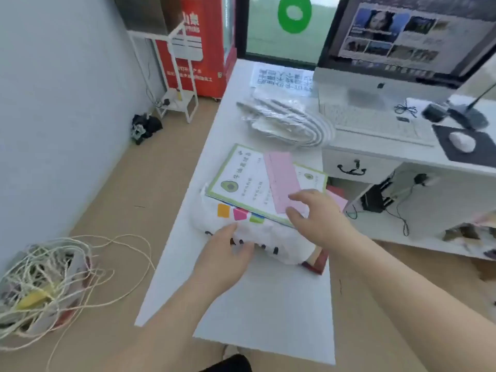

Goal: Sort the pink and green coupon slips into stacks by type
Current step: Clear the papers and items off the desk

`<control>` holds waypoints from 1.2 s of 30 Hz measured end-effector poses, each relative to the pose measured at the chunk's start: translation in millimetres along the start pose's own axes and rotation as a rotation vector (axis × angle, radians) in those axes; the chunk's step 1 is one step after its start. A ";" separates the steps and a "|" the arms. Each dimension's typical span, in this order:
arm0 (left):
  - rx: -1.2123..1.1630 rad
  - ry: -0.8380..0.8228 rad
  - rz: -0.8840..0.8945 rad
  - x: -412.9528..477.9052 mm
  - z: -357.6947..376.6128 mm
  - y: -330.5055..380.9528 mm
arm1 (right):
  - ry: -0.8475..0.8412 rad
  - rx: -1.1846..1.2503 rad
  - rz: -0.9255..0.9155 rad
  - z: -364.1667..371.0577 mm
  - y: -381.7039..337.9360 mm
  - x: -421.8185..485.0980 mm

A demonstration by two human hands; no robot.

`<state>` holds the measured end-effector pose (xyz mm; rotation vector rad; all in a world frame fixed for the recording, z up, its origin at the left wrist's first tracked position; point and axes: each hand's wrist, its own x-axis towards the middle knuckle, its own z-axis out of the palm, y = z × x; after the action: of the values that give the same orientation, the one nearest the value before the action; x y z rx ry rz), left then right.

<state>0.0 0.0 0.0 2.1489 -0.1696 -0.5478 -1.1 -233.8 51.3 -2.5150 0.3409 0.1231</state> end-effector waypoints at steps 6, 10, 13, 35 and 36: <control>-0.157 0.069 -0.177 32.2 30.0 -2.3 | -0.256 -0.297 0.128 6.1 12.0 93.7; -0.178 0.208 -0.139 67.7 24.6 12.7 | -0.277 -0.429 -0.027 23.2 29.0 98.6; -0.128 0.303 -0.239 73.0 23.8 13.2 | -0.326 -0.492 -0.254 16.4 39.4 91.0; 0.036 0.654 -0.368 65.6 168.5 169.8 | -0.572 -0.016 -0.194 -54.6 118.9 193.2; -0.042 0.703 -0.407 59.2 168.6 160.1 | -0.548 -0.019 -0.187 -54.7 120.1 193.4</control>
<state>-9.5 -238.6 22.5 2.2109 0.6686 0.0107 153.3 -401.7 -1.1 -2.3948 -0.1185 0.7223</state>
